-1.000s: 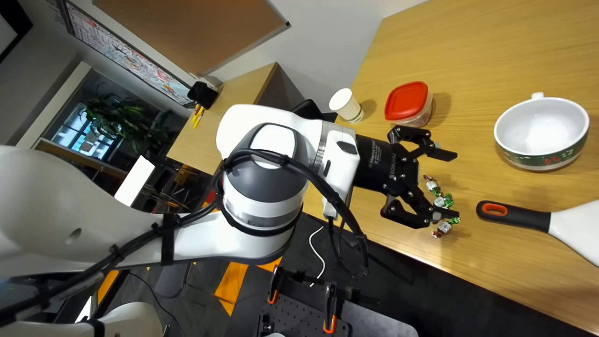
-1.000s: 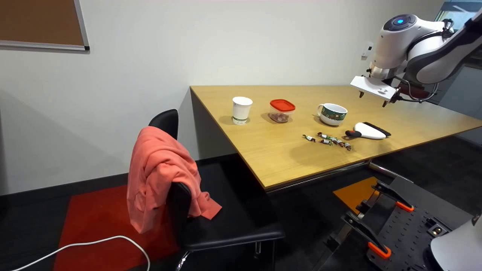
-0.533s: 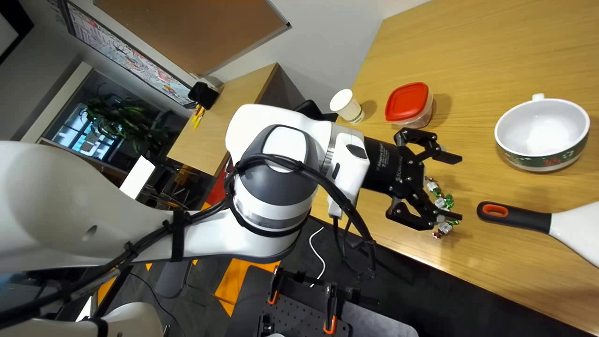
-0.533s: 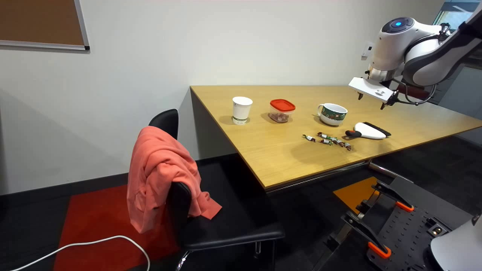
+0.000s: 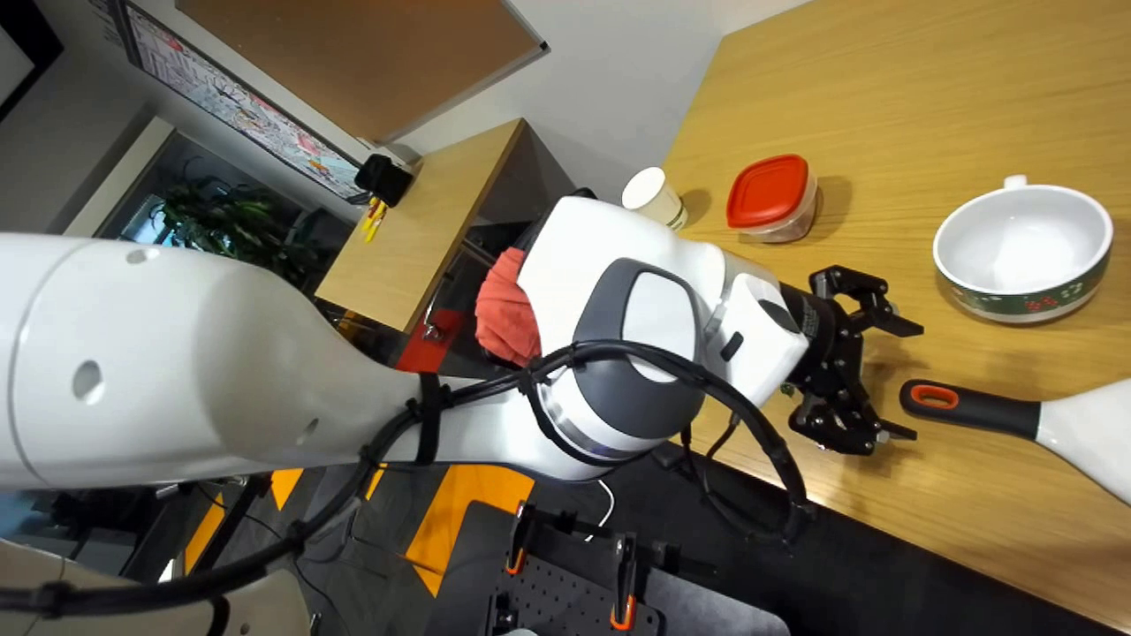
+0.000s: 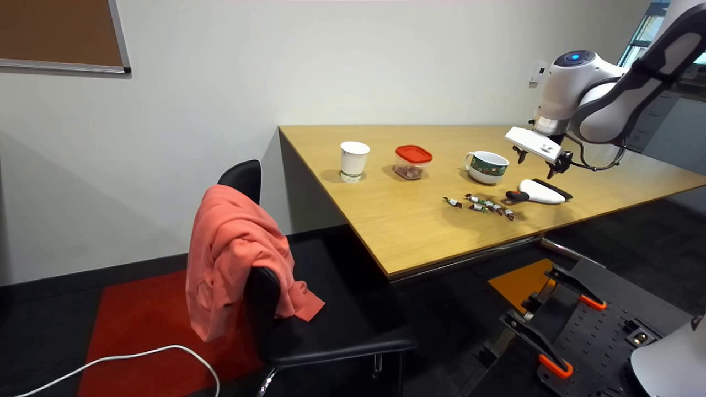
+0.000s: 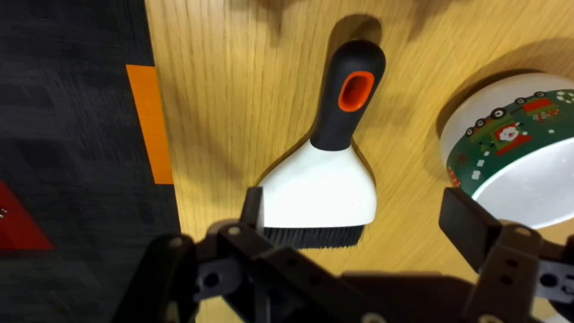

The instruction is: Use the brush to sweep the candy to the left side of the table

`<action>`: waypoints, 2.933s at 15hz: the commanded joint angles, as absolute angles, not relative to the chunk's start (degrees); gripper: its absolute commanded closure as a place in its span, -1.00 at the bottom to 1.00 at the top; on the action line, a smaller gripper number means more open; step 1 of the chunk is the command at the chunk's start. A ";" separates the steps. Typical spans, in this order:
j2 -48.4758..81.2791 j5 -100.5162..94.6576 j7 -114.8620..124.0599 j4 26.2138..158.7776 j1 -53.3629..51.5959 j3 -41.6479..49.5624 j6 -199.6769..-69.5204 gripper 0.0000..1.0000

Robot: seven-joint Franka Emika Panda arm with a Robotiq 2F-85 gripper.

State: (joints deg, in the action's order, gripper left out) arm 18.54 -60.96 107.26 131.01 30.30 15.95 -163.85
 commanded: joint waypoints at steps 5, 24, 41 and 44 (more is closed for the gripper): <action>27.47 -58.76 104.30 123.64 31.65 15.48 -165.34 -1.00; 37.13 -59.16 107.36 117.84 31.60 16.82 -168.24 -1.00; 40.28 -62.64 113.35 114.77 27.90 19.63 -167.41 0.72; 36.78 -62.39 111.58 117.67 27.48 19.02 -165.21 0.73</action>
State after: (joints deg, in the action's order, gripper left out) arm 40.24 -61.46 110.84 115.05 28.97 18.22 -166.44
